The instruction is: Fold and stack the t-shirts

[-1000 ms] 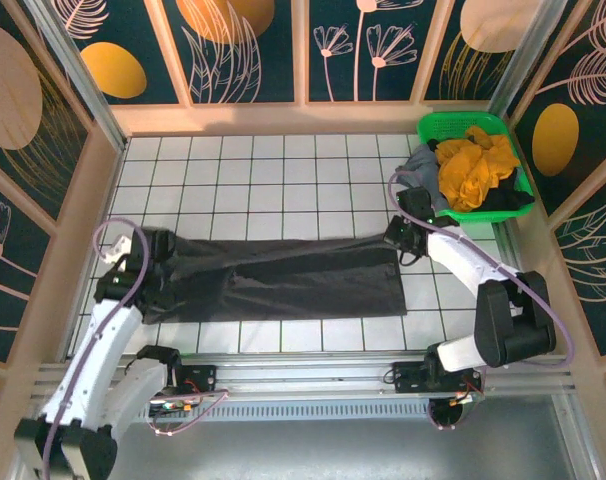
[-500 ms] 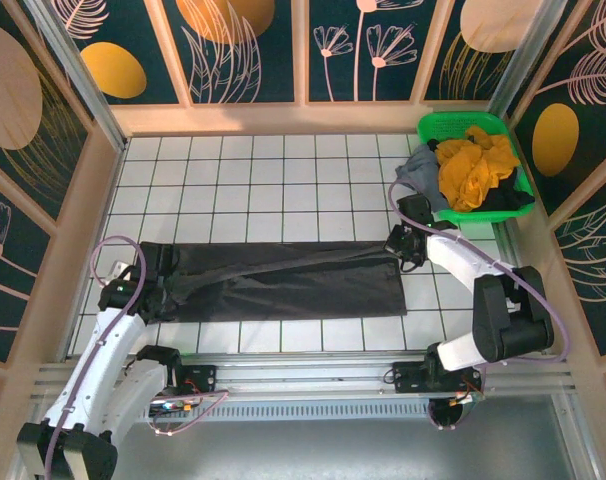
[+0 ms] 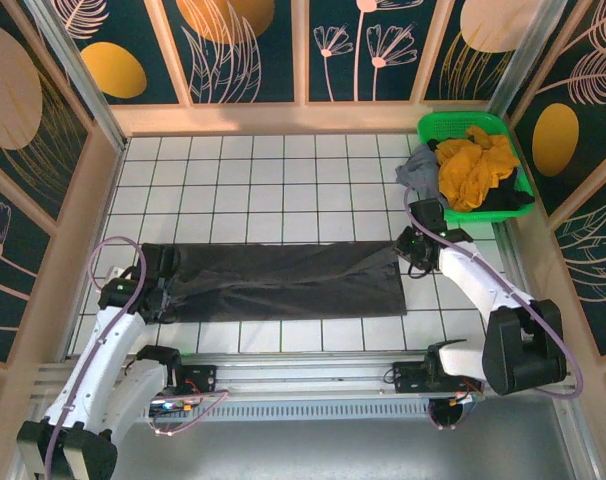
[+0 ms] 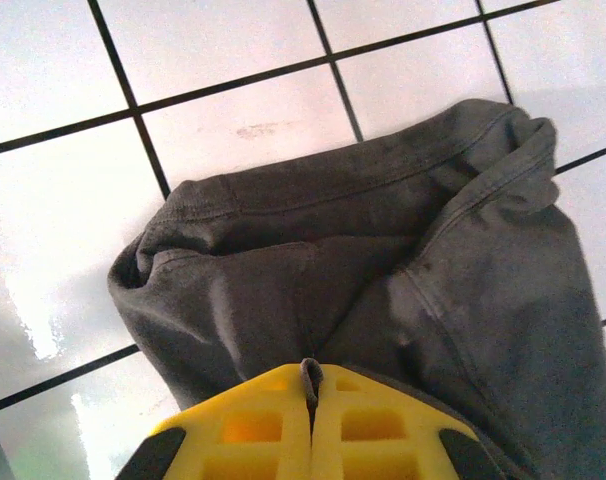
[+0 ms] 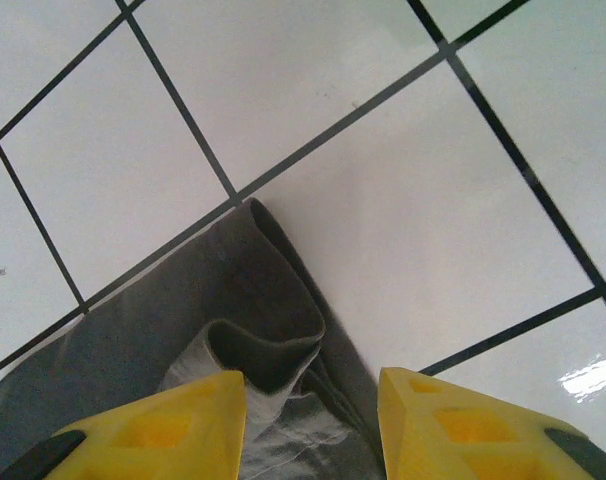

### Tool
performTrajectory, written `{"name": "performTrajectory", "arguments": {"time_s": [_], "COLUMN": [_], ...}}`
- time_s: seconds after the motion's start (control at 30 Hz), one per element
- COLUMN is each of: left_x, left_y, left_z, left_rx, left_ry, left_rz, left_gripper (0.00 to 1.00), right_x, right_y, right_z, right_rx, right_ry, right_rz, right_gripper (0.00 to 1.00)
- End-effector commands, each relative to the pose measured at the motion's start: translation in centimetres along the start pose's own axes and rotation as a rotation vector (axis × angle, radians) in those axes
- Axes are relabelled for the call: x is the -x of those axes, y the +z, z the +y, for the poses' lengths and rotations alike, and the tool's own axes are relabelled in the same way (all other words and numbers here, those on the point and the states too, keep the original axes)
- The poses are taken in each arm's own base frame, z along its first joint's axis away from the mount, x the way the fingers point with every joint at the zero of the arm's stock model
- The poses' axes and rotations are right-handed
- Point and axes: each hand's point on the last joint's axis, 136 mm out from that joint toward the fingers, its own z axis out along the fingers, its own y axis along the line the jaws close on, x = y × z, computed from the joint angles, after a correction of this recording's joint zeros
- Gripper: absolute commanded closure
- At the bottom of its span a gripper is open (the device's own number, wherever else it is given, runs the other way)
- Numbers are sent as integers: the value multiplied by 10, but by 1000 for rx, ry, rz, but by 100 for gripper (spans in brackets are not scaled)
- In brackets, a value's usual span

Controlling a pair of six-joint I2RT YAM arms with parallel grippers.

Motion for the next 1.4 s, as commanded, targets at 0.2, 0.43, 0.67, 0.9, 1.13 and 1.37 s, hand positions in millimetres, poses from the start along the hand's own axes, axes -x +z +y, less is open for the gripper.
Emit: {"name": "performTrajectory", "arguments": {"time_s": [0.2,0.43,0.67,0.9,1.13,1.37], "left_x": [-2,4,2,4,1,-8], "left_y": [11,7,8,5,6,14], "left_z": [8,-4,-8,-11,-8,0], "left_rx": [57,36,18,9,16,34], "left_ry": [32,54,56,69,83,82], "left_rz": [-13,-30,-19,-22,-12,20], "left_gripper": [90,89,90,90,91,90], "right_x": [2,-19,-50,-60,-73,-79], "right_y": [15,30,39,30,15,15], "right_z": [39,26,12,-14,-46,-53], "right_rx": [75,-60,-137,-180,-223,-206], "right_ry": [134,310,426,404,359,336], "right_rz": [114,296,420,408,387,373], "right_gripper": [61,49,48,63,74,70]}}
